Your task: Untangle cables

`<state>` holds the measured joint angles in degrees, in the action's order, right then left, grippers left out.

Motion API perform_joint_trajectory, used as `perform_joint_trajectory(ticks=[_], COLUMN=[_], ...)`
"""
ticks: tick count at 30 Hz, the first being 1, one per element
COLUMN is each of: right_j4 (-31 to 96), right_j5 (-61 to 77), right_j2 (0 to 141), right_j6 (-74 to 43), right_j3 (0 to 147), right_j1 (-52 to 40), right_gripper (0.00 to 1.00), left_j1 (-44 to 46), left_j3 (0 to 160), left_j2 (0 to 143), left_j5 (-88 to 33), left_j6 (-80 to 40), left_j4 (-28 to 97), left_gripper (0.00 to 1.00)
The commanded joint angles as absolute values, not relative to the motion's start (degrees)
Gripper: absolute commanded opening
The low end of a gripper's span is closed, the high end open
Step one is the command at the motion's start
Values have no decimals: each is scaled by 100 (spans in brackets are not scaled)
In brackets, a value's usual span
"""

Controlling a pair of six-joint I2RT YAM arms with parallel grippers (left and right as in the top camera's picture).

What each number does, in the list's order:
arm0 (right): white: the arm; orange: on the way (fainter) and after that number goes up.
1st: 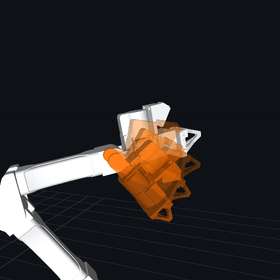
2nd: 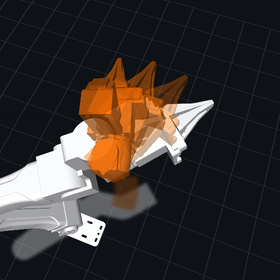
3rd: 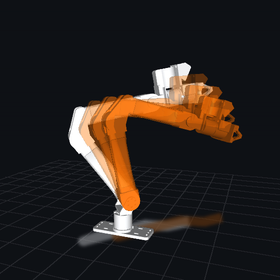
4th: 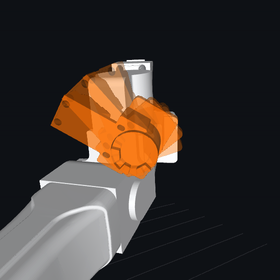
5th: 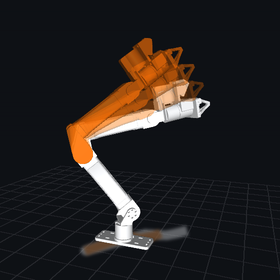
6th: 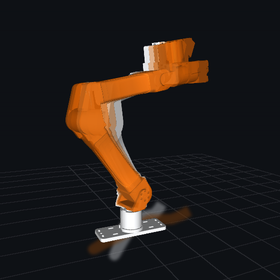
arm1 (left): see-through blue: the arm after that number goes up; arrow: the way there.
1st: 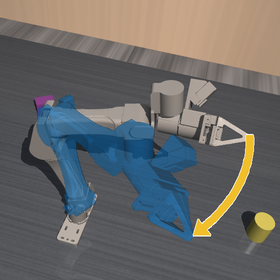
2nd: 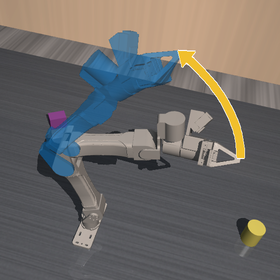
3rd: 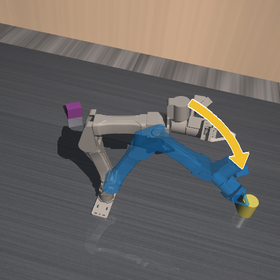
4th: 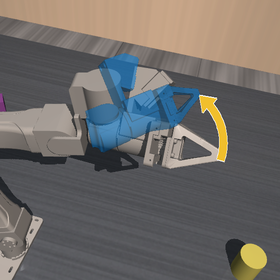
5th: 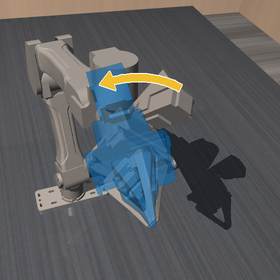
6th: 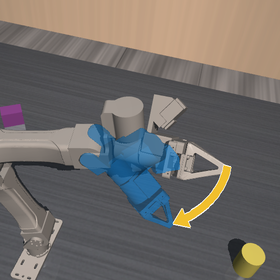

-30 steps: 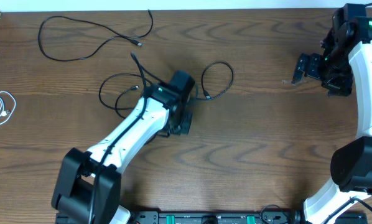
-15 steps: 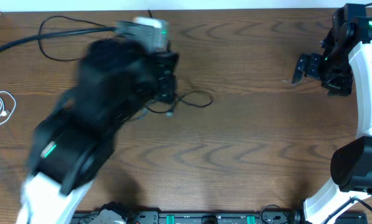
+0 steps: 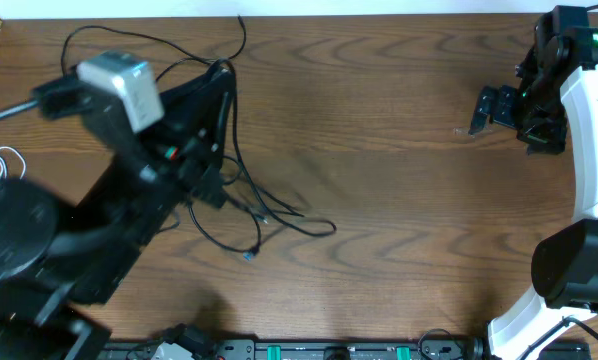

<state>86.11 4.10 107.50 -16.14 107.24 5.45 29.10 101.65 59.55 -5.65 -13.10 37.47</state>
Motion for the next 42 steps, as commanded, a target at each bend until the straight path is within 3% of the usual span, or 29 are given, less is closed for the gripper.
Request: perform_joint_trajectory(ticks=[1, 11, 19, 25, 30, 35, 42], right_j4=[8615, 8615, 8615, 8615, 8615, 8615, 8613], right_j5=[401, 401, 401, 401, 401, 401, 401], right_j2=[10639, 10639, 10639, 10639, 10639, 10639, 10639], right_j6=[-1691, -1691, -1691, -1691, -1691, -1691, -1691], right_j3=[10779, 10779, 10779, 10779, 10779, 10779, 10779], right_j1=[526, 526, 526, 526, 526, 526, 526], right_gripper=[99, 99, 99, 99, 99, 99, 99], left_j1=[2921, 2569, 860, -897, -2294, -2917, -3026], left_j3=[10149, 10149, 10149, 10149, 10149, 10149, 10149], left_j2=[6130, 6508, 6536, 6759, 7240, 7721, 8447], left_j5=[200, 3269, 3245, 2762, 1479, 543, -414], left_j6=[-1258, -814, -1420, -2130, -2915, -2952, -2639], left_j4=[3833, 4477, 4762, 5181, 5708, 5787, 5269], left_gripper=[8, 7, 8, 8, 8, 8, 7])
